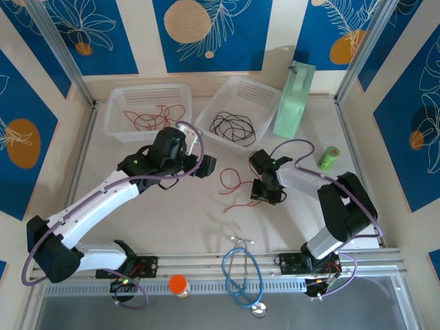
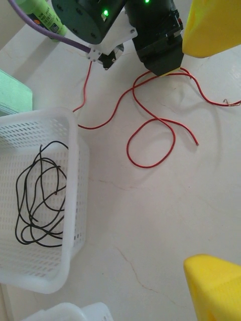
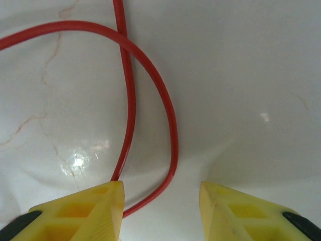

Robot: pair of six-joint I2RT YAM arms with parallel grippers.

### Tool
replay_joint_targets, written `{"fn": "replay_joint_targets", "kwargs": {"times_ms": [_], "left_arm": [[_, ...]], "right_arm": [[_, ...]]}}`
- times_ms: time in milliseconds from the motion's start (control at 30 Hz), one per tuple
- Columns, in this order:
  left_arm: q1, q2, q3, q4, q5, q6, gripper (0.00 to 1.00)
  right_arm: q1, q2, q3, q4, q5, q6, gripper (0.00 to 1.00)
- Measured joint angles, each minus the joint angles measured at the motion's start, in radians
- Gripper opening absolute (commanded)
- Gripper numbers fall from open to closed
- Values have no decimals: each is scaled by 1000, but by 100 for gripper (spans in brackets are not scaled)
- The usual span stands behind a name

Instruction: Untangle the cables

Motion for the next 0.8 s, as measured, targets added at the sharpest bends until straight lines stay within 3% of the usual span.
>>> {"fn": "replay_joint_targets", "kwargs": {"times_ms": [200, 267, 300, 333, 567, 800], "left_arm": [[0, -7, -28, 6, 10, -3, 100], [0, -11, -29, 7, 11, -3, 100], [0, -13, -30, 8, 11, -3, 100], [0, -16, -32, 9, 11, -3, 100], [0, -52, -45, 10, 17, -3, 100], [0, -74, -115, 40, 51, -15, 96]], "right_arm": [[11, 31, 3, -13, 25, 34, 28], [13, 32, 4, -16, 34, 40, 18], [14, 32, 3, -23, 39, 47, 5], [14, 31, 5, -26, 46, 49, 0], [21, 2, 9, -40, 65, 18, 0], [39, -290, 149, -124, 52, -171, 0]]}}
